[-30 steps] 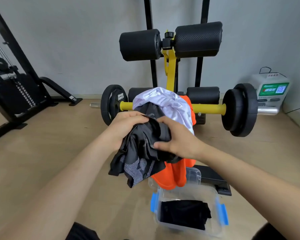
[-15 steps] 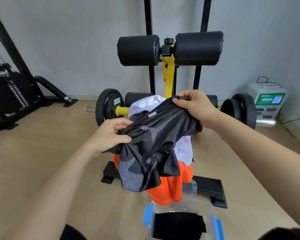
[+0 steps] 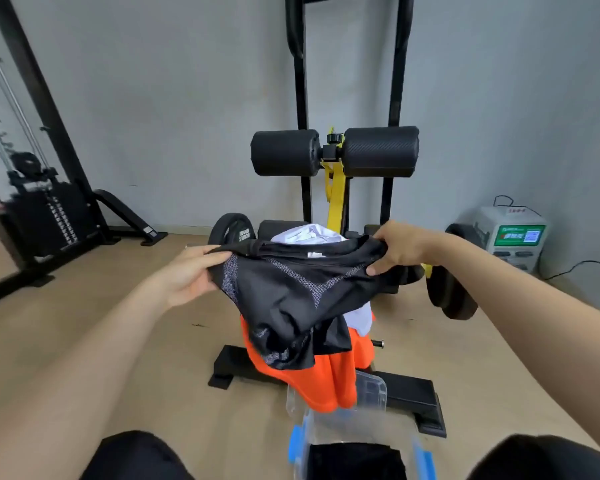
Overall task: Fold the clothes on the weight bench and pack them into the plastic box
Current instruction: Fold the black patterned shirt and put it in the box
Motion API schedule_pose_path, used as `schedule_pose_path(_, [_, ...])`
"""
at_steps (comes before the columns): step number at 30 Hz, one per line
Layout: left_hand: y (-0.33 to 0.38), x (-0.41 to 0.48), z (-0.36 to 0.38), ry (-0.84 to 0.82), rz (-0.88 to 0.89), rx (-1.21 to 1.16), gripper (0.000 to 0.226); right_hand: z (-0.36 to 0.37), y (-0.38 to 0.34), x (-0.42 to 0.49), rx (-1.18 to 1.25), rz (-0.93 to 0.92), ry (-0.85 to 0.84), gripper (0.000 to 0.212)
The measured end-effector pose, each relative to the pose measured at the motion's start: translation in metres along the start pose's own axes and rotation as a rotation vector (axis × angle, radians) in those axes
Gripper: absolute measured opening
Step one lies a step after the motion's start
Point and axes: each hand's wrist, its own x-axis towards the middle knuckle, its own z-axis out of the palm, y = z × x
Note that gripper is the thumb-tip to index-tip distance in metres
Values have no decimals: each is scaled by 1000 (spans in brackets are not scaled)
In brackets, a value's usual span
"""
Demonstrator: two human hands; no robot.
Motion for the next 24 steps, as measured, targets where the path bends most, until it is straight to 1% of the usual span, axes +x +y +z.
schedule_pose_path(1, [11,0,2,-9,-3,10,30,-3,-1,-3,13,8,19,26])
schedule_pose_path(2, [21,2,6,-14,-9,23,30,-5,-1,-6,104,20,46,23])
schedule_pose_path(3, [29,3,11,-4,-19,49,31,-5,-2,-11,266,34,78,19])
schedule_pose_path(6, [34,11,36,16,-77,160,35,-5,7,-19,882,93,154,13])
schedule_pose_path(7, [30,12,48,-2,-92,238,34,-5,12,-23,997,127,189,13])
schedule_pose_path(9, [14,15,71,-44,-87,388,27,-3,21,-31,1125,201,238,9])
schedule_pose_path(11, [-1,15,97,-45,-43,428,21,-3,31,-38,1317,232,259,5])
schedule_pose_path(13, [-13,17,119,-64,-8,459,23,-5,43,-43,1532,213,300,11])
schedule_pose_path(14, [-20,20,127,-100,15,515,33,-7,48,-46,1627,185,324,15])
schedule_pose_path(15, [-27,25,133,-148,51,623,52,-9,54,-50,1701,161,358,19])
schedule_pose_path(16, [-34,29,137,-197,91,775,74,-11,61,-53,1763,129,385,21])
schedule_pose_path(17, [-40,32,140,-222,129,946,91,-12,69,-56,1775,117,423,22])
schedule_pose_path(18, [-48,38,142,-216,172,1107,100,-12,75,-59,1772,97,449,22])
schedule_pose_path(19, [-55,42,143,-195,204,1222,101,-11,81,-63,1726,83,473,23])
schedule_pose_path(20, [-59,44,146,-180,228,1275,92,-8,88,-66,1672,68,485,24])
schedule_pose_path(21, [-64,48,148,-169,252,1260,74,-5,94,-69,1608,70,493,24])
schedule_pose_path(23, [-70,53,153,-141,319,1174,28,2,101,-75,1531,67,481,25])
schedule_pose_path(24, [-71,54,155,-130,345,1154,18,6,102,-78,1508,57,471,23])
